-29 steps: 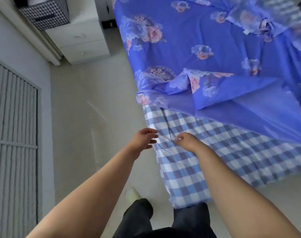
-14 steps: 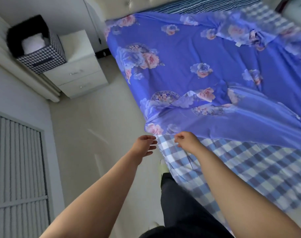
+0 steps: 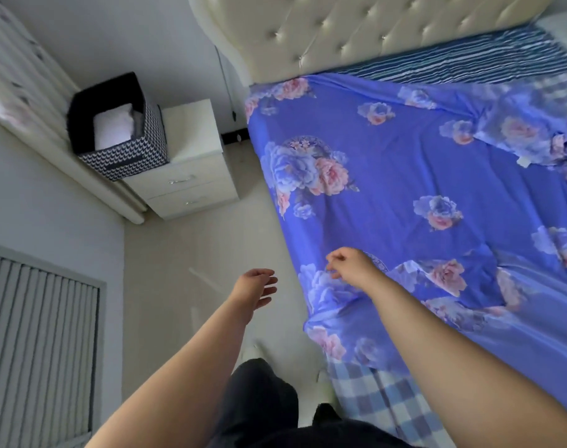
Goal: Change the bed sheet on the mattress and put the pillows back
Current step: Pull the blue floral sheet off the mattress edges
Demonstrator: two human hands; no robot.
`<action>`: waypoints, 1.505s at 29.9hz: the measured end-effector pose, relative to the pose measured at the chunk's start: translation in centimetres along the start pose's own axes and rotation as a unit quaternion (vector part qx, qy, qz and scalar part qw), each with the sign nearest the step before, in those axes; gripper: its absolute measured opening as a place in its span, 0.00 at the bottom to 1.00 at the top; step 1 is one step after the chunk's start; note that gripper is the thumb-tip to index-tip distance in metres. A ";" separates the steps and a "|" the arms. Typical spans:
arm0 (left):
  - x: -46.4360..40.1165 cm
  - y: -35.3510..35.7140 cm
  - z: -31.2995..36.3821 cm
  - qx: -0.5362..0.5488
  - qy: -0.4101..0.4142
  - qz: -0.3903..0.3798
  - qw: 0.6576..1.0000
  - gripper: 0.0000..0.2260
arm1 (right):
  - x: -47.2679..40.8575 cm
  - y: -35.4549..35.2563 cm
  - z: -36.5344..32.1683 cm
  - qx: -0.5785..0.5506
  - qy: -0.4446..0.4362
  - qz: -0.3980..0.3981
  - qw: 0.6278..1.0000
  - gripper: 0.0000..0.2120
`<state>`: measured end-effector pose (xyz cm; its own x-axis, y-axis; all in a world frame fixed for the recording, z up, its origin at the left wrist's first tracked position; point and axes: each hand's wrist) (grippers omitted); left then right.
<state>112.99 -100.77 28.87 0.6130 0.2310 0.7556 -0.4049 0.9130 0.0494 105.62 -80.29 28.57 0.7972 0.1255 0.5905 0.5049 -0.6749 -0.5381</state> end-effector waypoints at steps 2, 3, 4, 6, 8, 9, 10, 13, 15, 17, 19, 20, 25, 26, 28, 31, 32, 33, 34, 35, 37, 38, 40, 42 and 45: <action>-3.2 -0.7 2.6 0.015 -0.006 0.007 1.000 0.09 | -3.5 -0.2 -2.6 -0.005 0.006 0.001 1.000 0.06; -5.0 -1.2 4.0 0.019 -0.009 0.006 1.000 0.09 | -5.4 -0.3 -3.8 -0.006 0.011 0.000 1.000 0.05; -6.8 -1.8 5.5 0.017 -0.013 0.003 1.000 0.09 | -7.2 -0.3 -5.1 -0.008 0.019 -0.001 1.000 0.05; -10.6 -3.1 9.0 0.004 -0.015 -0.006 1.000 0.09 | -11.0 0.0 -7.6 -0.028 0.041 0.008 0.999 0.06; -14.5 -4.7 12.7 -0.008 -0.012 -0.002 1.000 0.09 | -14.4 0.5 -10.4 -0.049 0.062 0.022 0.997 0.05; -16.4 -5.5 14.7 -0.013 -0.010 0.001 1.000 0.09 | -16.0 0.8 -12.1 -0.061 0.070 0.024 0.995 0.05; -18.1 -6.3 16.8 -0.017 -0.006 0.004 1.000 0.09 | -17.7 1.1 -13.8 -0.071 0.073 0.026 0.994 0.05; -22.9 -8.1 22.7 -0.039 -0.004 0.009 0.999 0.09 | -22.1 1.5 -19.1 -0.094 0.066 0.021 0.993 0.05; -25.7 -8.3 26.2 -0.051 -0.008 0.010 0.999 0.08 | -24.8 1.4 -22.1 -0.101 0.057 0.007 0.993 0.04; -28.9 -7.9 29.2 -0.063 -0.016 0.005 0.998 0.07 | -27.9 0.7 -24.3 -0.114 0.059 -0.004 0.992 0.06; -32.6 -6.7 32.5 -0.073 -0.018 -0.009 0.997 0.06 | -31.8 -0.6 -25.9 -0.124 0.065 0.001 0.990 0.09; -34.5 -6.0 34.2 -0.078 -0.017 -0.015 0.997 0.06 | -34.0 -1.3 -26.5 -0.132 0.070 0.011 0.989 0.09; -43.0 -2.5 42.3 -0.078 -0.013 -0.005 0.997 0.04 | -44.4 -5.7 -30.3 -0.130 0.090 0.010 0.987 0.13; -44.6 -1.9 43.8 -0.072 -0.010 -0.004 0.997 0.03 | -46.3 -6.5 -31.5 -0.129 0.086 0.001 0.988 0.14; -47.4 -0.8 46.8 -0.058 -0.003 0.007 0.998 0.02 | -49.9 -8.3 -33.8 -0.122 0.079 -0.003 0.989 0.14; -51.8 0.1 50.6 -0.021 -0.005 0.004 1.000 0.04 | -55.0 -10.1 -36.9 -0.097 0.070 0.008 0.993 0.11; -53.4 0.4 51.8 -0.011 -0.006 0.004 1.000 0.06 | -56.8 -10.4 -37.8 -0.100 0.074 0.008 0.992 0.11; -55.2 0.7 53.1 -0.009 -0.009 0.006 1.000 0.06 | -58.6 -10.6 -38.6 -0.104 0.078 0.009 0.991 0.10; -57.1 1.1 54.3 -0.009 -0.013 0.008 1.000 0.05 | -60.4 -10.8 -39.5 -0.099 0.085 0.007 0.991 0.10; -59.3 1.5 55.2 -0.007 -0.017 0.010 1.000 0.04 | -62.1 -10.8 -40.1 -0.089 0.090 -0.001 0.992 0.10; -63.6 2.3 56.9 -0.005 -0.032 0.012 0.999 0.03 | -65.6 -10.5 -41.1 -0.060 0.104 -0.019 0.993 0.09; -65.8 2.6 57.6 -0.010 -0.038 0.008 0.999 0.04 | -67.4 -10.1 -41.5 -0.043 0.111 -0.023 0.993 0.09; -70.4 3.0 58.9 -0.028 -0.055 -0.002 0.998 0.06 | -71.5 -9.0 -41.9 -0.003 0.118 -0.029 0.993 0.08; -74.8 3.1 60.1 -0.052 -0.067 0.003 0.996 0.05 | -75.5 -8.0 -42.4 0.037 0.125 -0.044 0.991 0.09; -81.3 3.7 62.1 -0.106 -0.064 0.014 0.992 0.06 | -81.2 -6.9 -43.5 0.066 0.116 -0.057 0.989 0.16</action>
<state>19.54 -137.08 8.13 0.5075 0.2243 0.8320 -0.2601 0.9604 -0.1003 22.98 -117.42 10.45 0.6423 0.0145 0.7663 0.6382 -0.5638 -0.5242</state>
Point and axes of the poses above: each hand's wrist, its own x-axis away from the middle knuckle, its own y-axis out of the palm, z = x × y, and after that the axes turned 14 degrees about x, right-handed
